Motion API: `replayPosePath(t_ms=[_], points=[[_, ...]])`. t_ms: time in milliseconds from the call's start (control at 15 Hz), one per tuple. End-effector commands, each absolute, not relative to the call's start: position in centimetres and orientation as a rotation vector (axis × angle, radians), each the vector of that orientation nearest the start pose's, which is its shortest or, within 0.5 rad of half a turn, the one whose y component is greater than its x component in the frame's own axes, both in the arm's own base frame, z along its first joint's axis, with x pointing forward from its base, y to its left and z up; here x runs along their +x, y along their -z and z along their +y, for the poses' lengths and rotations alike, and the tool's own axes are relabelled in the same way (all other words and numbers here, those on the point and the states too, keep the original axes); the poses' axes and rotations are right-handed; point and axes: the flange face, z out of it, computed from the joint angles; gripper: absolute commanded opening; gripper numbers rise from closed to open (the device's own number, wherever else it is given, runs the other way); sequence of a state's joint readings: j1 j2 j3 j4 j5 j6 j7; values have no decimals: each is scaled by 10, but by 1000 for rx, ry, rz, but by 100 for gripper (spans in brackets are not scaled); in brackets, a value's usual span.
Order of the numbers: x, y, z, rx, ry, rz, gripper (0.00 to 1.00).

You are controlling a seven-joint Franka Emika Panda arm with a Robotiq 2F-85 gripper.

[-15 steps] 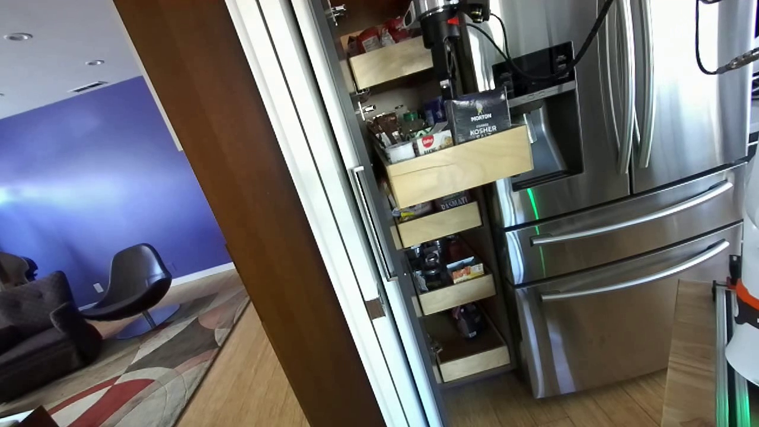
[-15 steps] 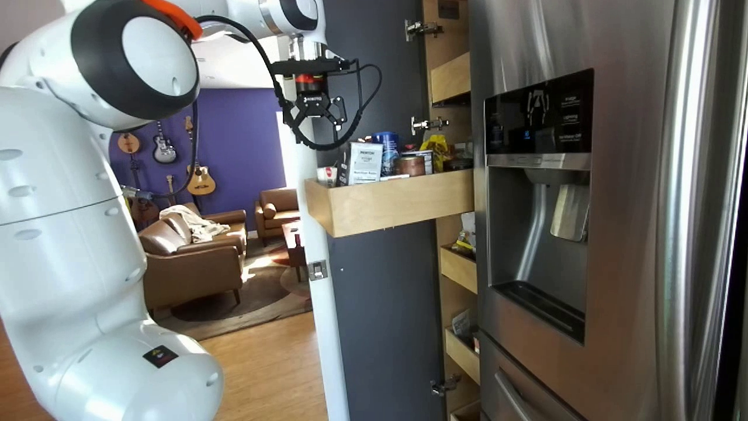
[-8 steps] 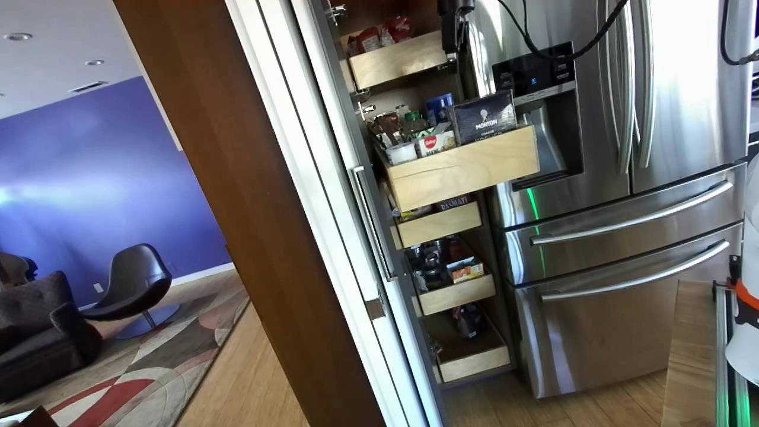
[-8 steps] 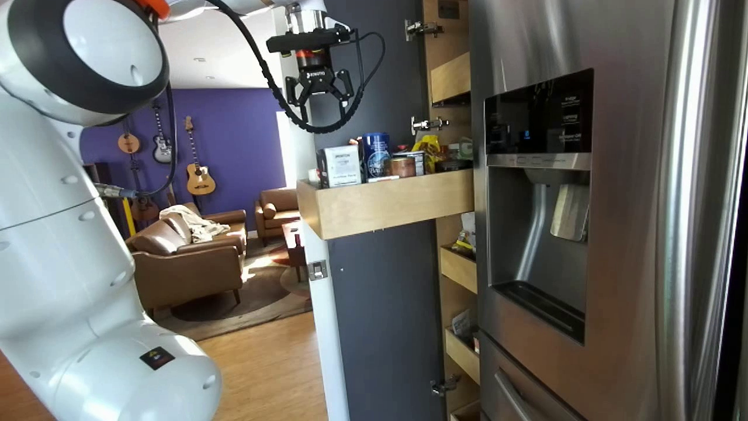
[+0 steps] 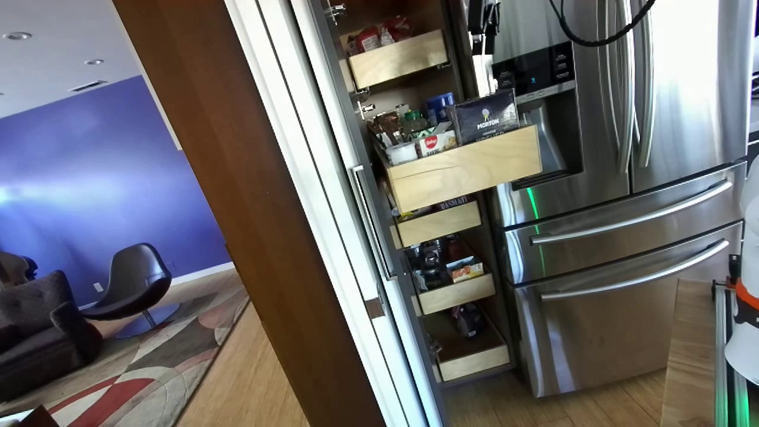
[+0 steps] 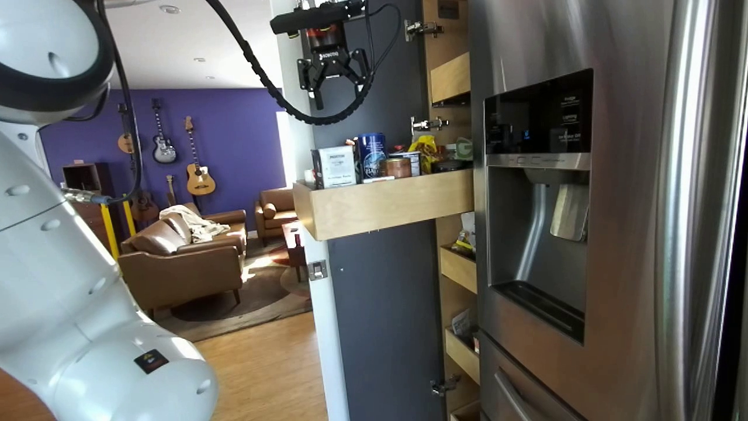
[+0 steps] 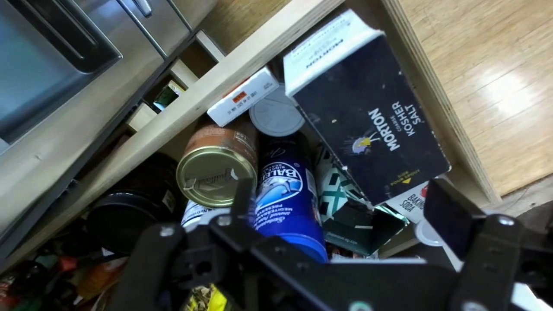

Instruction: Open the second drawer from the top and push it backwards.

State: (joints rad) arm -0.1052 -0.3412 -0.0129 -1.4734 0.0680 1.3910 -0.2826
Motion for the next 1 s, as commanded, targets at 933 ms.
replayPosePath(t_ms=[933], points=[[306, -825, 40, -2945, 164, -237, 100]])
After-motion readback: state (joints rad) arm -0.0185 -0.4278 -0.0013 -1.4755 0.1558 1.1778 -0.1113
